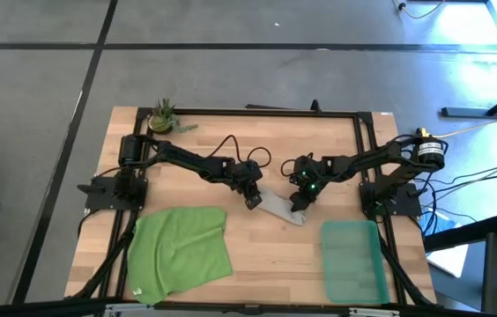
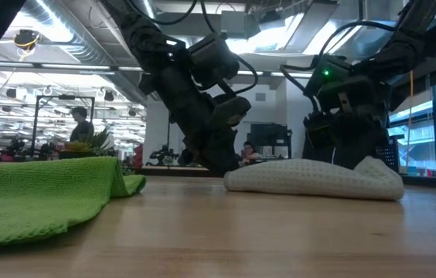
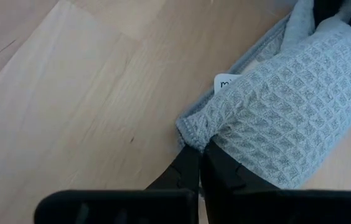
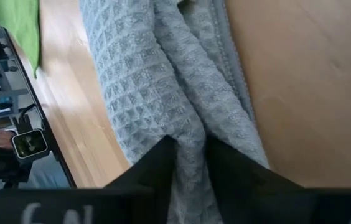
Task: Roll microfiber towels into tight, uniform cylinder then place into a basket
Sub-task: Roll the gray microfiber towel, then put the gray microfiber towel into the green bin
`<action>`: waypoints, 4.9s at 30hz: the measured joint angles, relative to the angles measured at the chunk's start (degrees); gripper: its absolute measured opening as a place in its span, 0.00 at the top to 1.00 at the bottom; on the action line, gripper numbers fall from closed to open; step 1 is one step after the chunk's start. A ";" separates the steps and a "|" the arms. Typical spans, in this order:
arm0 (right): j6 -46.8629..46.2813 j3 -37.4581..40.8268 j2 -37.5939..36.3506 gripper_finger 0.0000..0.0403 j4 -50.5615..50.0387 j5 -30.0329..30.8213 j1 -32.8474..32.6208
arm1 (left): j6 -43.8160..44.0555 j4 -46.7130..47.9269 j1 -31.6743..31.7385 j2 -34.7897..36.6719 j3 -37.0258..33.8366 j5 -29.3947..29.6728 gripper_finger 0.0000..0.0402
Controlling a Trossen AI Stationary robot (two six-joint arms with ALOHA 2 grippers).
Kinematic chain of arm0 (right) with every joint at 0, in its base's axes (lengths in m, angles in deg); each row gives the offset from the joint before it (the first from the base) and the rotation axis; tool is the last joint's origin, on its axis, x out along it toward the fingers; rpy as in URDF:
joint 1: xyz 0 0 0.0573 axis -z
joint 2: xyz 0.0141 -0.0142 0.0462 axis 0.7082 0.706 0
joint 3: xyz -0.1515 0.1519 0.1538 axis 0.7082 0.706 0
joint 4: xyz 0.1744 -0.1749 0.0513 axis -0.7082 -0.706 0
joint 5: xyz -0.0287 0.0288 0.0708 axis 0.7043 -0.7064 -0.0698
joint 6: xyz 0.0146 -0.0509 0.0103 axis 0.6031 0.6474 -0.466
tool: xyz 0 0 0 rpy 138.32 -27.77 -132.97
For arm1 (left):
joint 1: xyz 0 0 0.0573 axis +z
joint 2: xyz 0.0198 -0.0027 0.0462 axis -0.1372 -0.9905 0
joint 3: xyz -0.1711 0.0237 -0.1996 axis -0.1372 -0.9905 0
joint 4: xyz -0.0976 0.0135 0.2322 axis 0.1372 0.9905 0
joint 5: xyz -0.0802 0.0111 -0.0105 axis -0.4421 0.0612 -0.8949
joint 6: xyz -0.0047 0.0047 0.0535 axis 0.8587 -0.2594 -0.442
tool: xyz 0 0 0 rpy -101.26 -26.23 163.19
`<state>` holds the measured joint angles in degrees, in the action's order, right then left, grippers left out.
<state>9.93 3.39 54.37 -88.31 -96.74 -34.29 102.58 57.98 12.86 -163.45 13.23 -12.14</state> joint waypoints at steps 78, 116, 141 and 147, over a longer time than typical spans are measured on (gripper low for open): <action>23.69 -0.08 -28.56 0.69 -8.07 20.43 -9.97 | 0.13 -4.47 -0.11 -0.09 -0.20 -1.40 0.92; 24.22 -0.08 -25.85 0.31 -5.82 31.40 -12.51 | 0.07 -4.79 -0.13 -0.07 -0.17 -1.46 0.90; 21.52 -0.09 -5.29 0.01 5.95 33.04 -15.85 | 0.07 -5.08 -0.13 -0.07 -0.17 -1.46 0.90; 22.36 -0.11 -1.04 0.01 8.48 33.14 -15.85 | 0.07 -5.11 -0.13 -0.07 -0.17 -1.46 0.90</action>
<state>32.29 3.28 53.32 -79.83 -63.60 -50.15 102.65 52.87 12.73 -163.52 13.05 -13.61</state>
